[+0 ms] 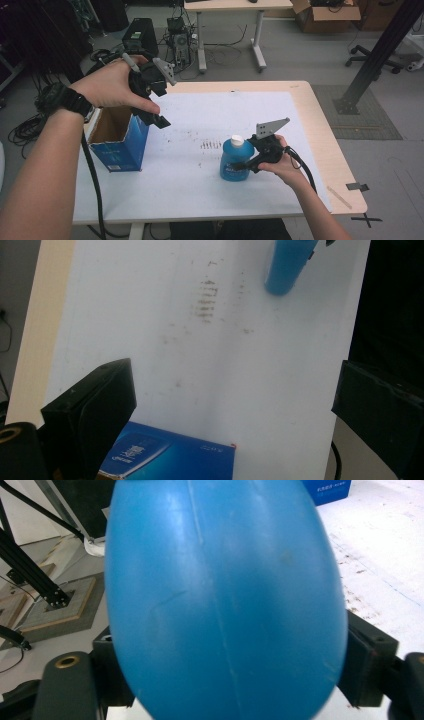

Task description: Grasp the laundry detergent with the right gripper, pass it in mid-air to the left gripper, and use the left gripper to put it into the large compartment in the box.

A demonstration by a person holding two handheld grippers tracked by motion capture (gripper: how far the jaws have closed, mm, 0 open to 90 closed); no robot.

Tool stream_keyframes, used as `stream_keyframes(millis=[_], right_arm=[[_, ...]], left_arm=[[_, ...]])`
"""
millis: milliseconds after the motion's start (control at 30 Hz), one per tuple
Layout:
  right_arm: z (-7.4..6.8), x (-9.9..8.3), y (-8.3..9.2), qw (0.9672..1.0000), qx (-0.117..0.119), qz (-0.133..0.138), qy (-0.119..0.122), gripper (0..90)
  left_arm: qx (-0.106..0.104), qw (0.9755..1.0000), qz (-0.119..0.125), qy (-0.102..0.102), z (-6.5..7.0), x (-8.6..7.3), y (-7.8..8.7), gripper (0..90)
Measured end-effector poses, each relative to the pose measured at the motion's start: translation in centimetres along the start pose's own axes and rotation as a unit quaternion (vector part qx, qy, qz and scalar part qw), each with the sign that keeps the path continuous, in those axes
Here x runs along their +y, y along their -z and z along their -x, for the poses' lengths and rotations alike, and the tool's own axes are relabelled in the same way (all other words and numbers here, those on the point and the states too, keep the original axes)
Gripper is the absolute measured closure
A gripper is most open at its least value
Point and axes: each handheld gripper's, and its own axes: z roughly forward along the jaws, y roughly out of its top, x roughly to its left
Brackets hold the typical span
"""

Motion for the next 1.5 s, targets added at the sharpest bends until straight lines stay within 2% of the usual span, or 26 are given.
stream_keyframes(millis=[600, 867, 1200, 1400, 1500], right_arm=[[0.0, -0.1, -0.2, 1.0000, -0.004, -0.001, 0.006, 29.8], [0.1, -0.4, -0.3, 1.0000, -0.003, -0.003, 0.004, 36.9], [-0.1, -0.4, -0.3, 0.9998, -0.007, 0.000, 0.021, 39.8], [-0.1, -0.1, -0.2, 0.9996, -0.014, -0.002, 0.024, 41.3], [0.1, 0.8, 0.1, 0.9996, -0.012, 0.004, 0.026, 41.8]], left_arm=[[0.000, 1.0000, 0.002, 0.001, 0.0, -0.1, 0.1, 4.1], [0.000, 1.0000, 0.002, 0.000, 0.0, 0.0, 0.1, 4.1], [-0.004, 1.0000, 0.001, -0.001, -0.1, 0.1, 0.0, 4.1], [-0.004, 1.0000, 0.003, -0.004, -0.2, 0.3, 0.2, 4.1], [-0.007, 0.9999, 0.005, -0.006, -0.2, 0.4, 0.4, 4.1]])
